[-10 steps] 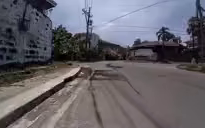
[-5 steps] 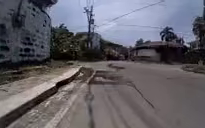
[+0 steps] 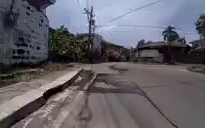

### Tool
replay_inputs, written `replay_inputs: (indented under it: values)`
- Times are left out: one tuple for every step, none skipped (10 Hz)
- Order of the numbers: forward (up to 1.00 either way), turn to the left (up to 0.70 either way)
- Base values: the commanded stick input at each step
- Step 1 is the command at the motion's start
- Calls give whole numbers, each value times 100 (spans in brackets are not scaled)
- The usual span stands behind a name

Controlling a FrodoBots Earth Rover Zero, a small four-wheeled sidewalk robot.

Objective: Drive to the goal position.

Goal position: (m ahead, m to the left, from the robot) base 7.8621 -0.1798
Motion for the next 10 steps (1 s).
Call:
replay_inputs:
  values:
    - [100, 0]
    - [100, 0]
    - [100, 0]
    - [100, 0]
    - [100, 0]
    - [100, 0]
    - [100, 0]
    - [100, 0]
    - [100, 0]
    - [100, -2]
